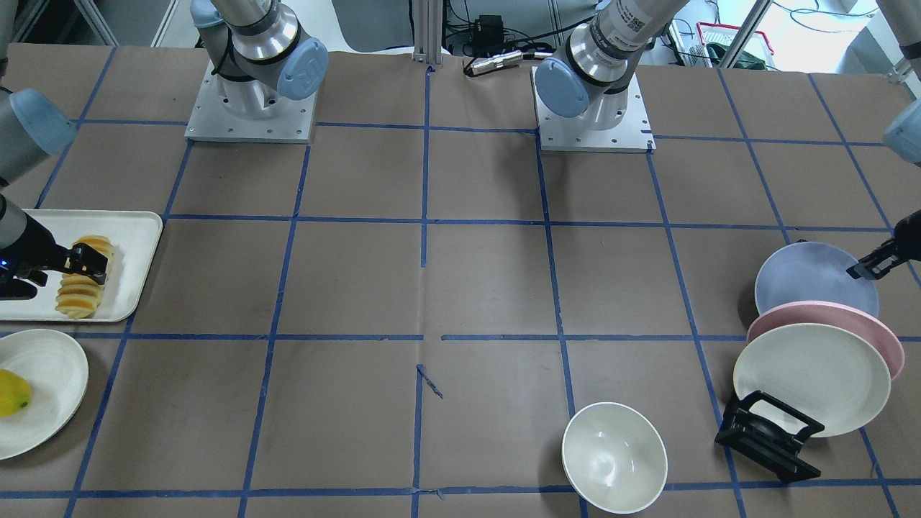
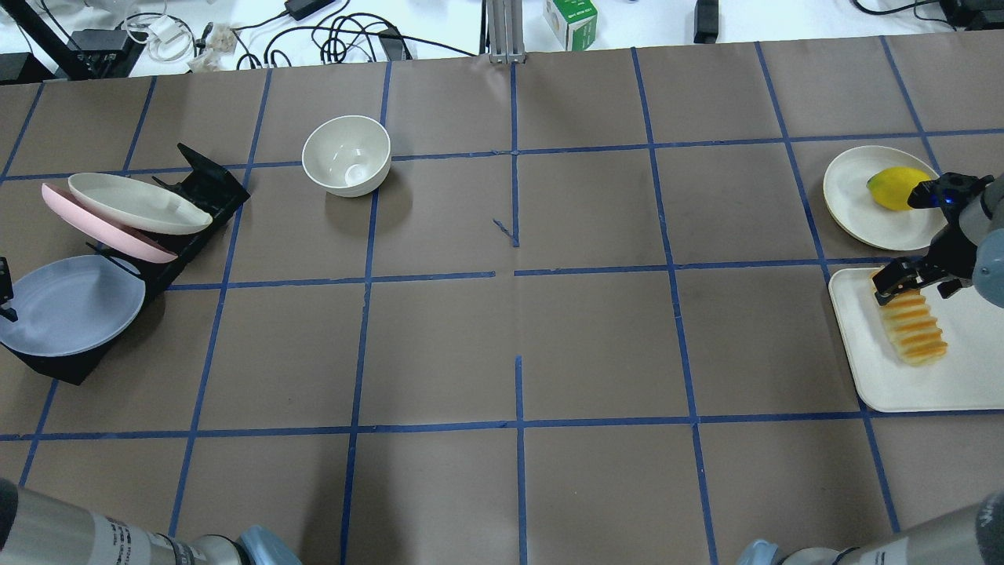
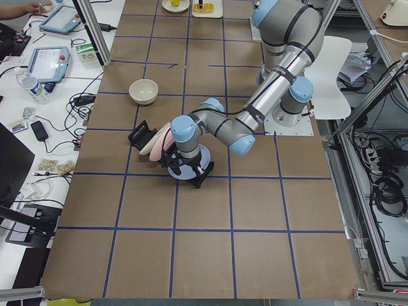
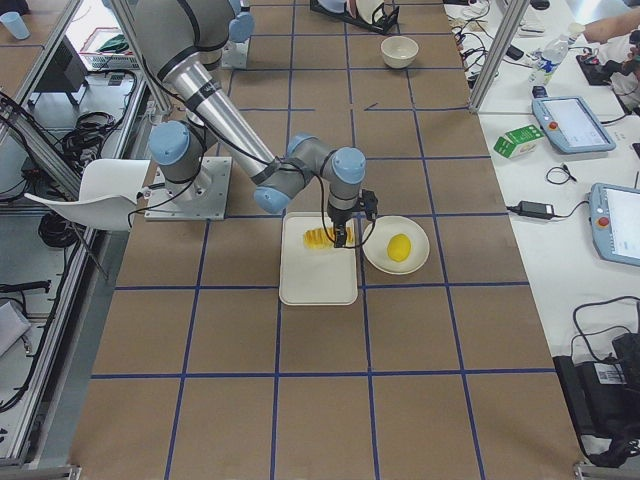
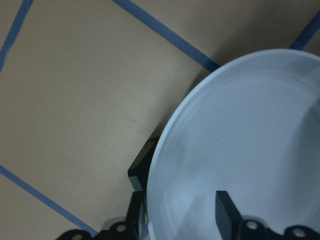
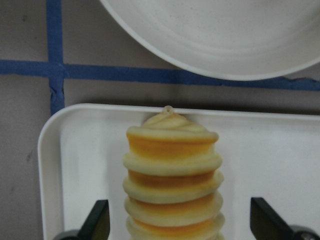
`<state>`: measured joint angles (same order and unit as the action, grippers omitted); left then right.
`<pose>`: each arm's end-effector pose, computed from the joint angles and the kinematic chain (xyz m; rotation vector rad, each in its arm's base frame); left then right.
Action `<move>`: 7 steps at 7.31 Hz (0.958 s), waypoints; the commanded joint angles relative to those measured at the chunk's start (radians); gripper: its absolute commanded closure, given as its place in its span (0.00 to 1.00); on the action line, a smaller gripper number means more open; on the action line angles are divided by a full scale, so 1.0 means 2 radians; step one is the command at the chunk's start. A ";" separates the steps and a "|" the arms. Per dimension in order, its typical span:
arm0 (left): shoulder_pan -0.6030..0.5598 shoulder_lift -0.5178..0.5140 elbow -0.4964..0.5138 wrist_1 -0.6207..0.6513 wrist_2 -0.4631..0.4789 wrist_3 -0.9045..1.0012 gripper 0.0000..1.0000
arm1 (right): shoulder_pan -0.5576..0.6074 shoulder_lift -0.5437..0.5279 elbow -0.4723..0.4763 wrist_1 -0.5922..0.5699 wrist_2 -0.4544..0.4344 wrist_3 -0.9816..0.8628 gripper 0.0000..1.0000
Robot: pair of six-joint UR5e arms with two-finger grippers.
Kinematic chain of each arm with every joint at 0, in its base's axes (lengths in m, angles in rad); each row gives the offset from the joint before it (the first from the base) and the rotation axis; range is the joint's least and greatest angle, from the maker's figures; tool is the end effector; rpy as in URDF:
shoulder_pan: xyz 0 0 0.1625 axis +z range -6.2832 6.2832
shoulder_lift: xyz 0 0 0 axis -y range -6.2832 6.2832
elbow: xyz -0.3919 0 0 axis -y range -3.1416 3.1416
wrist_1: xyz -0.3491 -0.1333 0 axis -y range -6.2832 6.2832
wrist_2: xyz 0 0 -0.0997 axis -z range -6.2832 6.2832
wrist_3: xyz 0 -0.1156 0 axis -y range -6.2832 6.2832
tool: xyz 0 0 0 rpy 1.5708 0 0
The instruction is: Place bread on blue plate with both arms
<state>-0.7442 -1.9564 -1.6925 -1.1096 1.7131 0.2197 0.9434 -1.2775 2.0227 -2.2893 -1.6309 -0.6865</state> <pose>0.3231 -0.4564 0.2371 -0.9026 2.8995 0.1688 -0.1715 -0.4518 0.1829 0.0931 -3.1076 -0.0899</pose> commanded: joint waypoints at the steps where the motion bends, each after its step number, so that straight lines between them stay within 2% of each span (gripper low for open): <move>1: 0.009 0.009 0.004 -0.002 0.019 0.002 1.00 | 0.000 -0.002 0.000 0.000 0.000 0.000 0.00; 4: 0.012 0.022 0.009 -0.015 0.029 -0.003 1.00 | 0.000 0.007 0.003 -0.004 0.001 -0.002 0.00; 6: 0.012 0.077 0.045 -0.131 0.055 -0.004 1.00 | 0.000 0.017 0.005 -0.003 0.001 0.000 0.00; 7: 0.012 0.104 0.076 -0.205 0.057 -0.006 1.00 | 0.000 0.025 0.005 -0.004 -0.005 -0.005 0.07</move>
<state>-0.7201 -1.8186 -1.6093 -1.3478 1.8096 0.2116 0.9434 -1.2439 2.0294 -2.2964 -1.6315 -0.6886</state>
